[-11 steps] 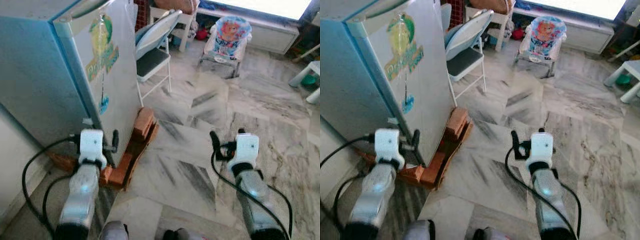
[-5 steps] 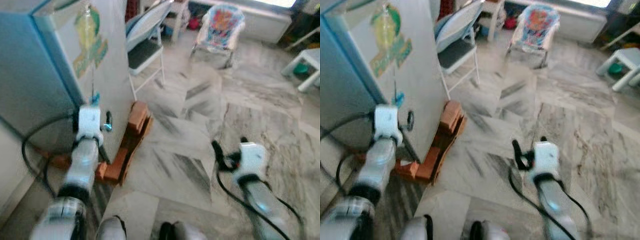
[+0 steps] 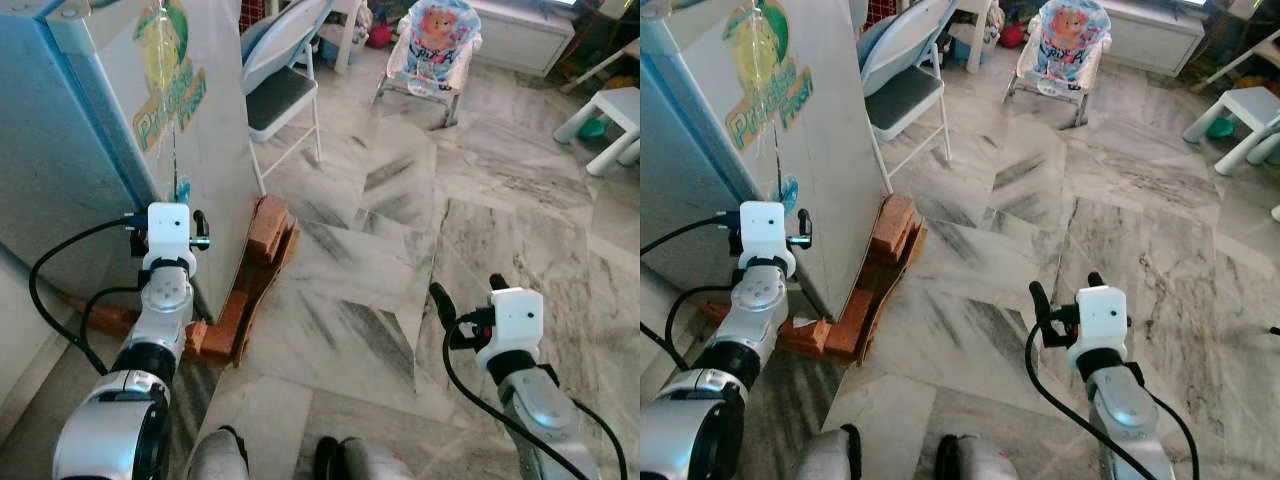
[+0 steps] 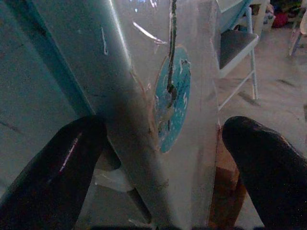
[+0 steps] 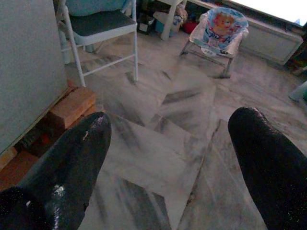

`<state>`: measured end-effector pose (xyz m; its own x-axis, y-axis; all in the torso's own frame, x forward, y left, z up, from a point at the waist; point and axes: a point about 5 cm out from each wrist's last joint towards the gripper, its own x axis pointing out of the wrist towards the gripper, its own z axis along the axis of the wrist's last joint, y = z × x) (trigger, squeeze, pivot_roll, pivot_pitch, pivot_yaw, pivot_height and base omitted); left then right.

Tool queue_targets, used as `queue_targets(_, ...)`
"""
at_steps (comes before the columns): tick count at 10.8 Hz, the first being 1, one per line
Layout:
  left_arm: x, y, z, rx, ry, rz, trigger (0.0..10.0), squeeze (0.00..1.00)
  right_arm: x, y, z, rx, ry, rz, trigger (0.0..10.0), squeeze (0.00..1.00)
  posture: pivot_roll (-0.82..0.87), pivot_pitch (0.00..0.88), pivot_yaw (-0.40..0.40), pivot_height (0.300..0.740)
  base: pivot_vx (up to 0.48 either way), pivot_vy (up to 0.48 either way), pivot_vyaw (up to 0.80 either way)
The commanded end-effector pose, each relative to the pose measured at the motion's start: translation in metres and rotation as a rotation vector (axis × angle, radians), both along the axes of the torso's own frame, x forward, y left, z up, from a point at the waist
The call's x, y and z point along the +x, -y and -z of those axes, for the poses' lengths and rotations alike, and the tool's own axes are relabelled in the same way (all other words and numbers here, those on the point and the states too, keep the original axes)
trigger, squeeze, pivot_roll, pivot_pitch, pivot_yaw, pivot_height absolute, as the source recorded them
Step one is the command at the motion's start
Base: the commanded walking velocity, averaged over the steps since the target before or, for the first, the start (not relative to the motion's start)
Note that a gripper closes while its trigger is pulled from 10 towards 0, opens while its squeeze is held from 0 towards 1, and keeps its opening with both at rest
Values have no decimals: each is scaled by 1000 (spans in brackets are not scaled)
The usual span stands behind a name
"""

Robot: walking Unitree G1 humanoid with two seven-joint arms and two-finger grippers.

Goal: Restocking fridge

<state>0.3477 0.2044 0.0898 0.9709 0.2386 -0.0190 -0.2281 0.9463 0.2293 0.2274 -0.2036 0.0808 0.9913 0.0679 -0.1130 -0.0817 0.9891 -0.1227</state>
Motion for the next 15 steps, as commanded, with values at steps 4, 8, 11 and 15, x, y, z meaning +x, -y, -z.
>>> queue_targets(4, 14, 10, -14, -44, 14, 50, 10000, 0, -4, 7, 4, -43, -47, 9, 10000, 0, -57, 158, -117, 740, 0, 0, 0)
queue_targets(8, -3, 183, -40, 79, 157, 905, 10000, 0, -9, 2, 28, -40, -196, -61, 10000, 0, -39, 140, -112, 740, 0, 0, 0)
queue_targets(11, -44, 251, -42, 69, 205, 1240, 10000, 0, -6, -7, 35, -27, -231, -98, 10000, 0, -24, 126, -105, 740, 0, 0, 0)
queue_targets(15, -9, 160, -12, 38, 37, 884, 10000, 0, -4, -21, 42, 70, -232, -150, 10000, 0, 17, 113, -86, 740, 0, 0, 0)
